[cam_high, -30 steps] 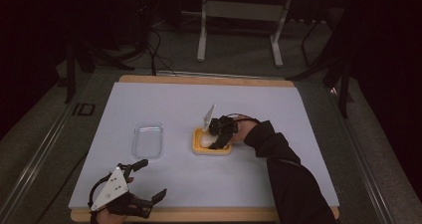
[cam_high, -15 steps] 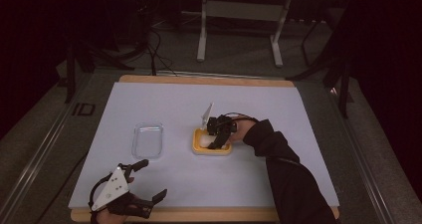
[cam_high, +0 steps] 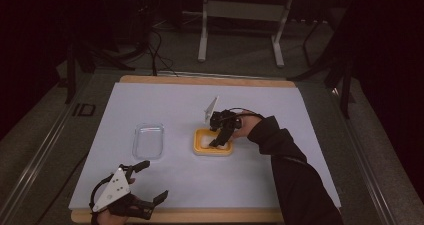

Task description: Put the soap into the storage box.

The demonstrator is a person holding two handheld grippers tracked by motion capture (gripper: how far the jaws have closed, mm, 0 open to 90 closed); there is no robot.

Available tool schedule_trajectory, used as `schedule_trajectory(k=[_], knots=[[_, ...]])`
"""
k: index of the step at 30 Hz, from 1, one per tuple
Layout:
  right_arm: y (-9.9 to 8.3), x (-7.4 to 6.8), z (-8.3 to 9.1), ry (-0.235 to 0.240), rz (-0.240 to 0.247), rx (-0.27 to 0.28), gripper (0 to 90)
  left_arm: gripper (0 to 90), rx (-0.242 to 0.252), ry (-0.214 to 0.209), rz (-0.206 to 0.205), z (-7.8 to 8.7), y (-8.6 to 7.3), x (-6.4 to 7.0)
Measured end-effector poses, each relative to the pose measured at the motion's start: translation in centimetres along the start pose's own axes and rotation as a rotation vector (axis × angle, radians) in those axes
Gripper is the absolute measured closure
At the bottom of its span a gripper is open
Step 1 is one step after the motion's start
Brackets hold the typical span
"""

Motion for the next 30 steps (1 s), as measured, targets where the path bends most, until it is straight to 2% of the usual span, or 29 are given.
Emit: schedule_trajectory(k=[3, 7, 10, 12, 15, 18, 20, 27, 30], knots=[[-0.3, -0.2, 0.5, -0.014, -0.009, 0.005, 29.5, 1.1, 0.001, 0.0, 0.0, 0.0, 0.0, 0.0], [-0.9, -0.2, 1.1, -0.039, -0.043, 0.003, 13.4, 1.2, 0.0, 0.002, 0.002, 0.0, 0.0, 0.0], [-1.3, 0.0, 1.7, -0.054, -0.096, 0.021, 13.2, 1.2, 0.0, 0.001, 0.004, -0.1, 0.0, 0.0], [-1.7, -0.1, 2.0, -0.071, -0.107, 0.022, 12.9, 1.1, -0.001, 0.001, 0.003, -0.1, 0.0, -0.1], [-2.3, 0.0, 2.5, -0.087, -0.151, 0.037, 13.1, 1.2, 0.0, 0.001, 0.003, -0.1, 0.0, 0.0], [-2.7, 0.1, 2.8, -0.1, -0.165, 0.056, 13.0, 1.1, 0.0, 0.002, 0.004, -0.1, 0.0, -0.1], [-3.6, 0.0, 3.3, -0.105, -0.218, 0.068, 13.2, 1.1, 0.0, 0.001, 0.005, -0.1, 0.0, -0.1], [-5.6, -0.7, 3.7, -0.132, -0.308, 0.109, 13.3, 1.1, 0.001, 0.001, 0.005, -0.1, 0.0, 0.0], [-6.5, -0.9, 3.8, -0.142, -0.366, 0.141, 13.2, 1.1, 0.001, 0.001, 0.002, -0.1, 0.0, 0.0]])
Point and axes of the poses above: each handheld gripper's, and its own axes: z roughly backward along the jaws, y roughly out of its top, x roughly to its right, the point moved 8 cm from there along -z, roughly forward along the jaws, and after that the axes turned 12 degrees about -x, right-handed, at the moved point
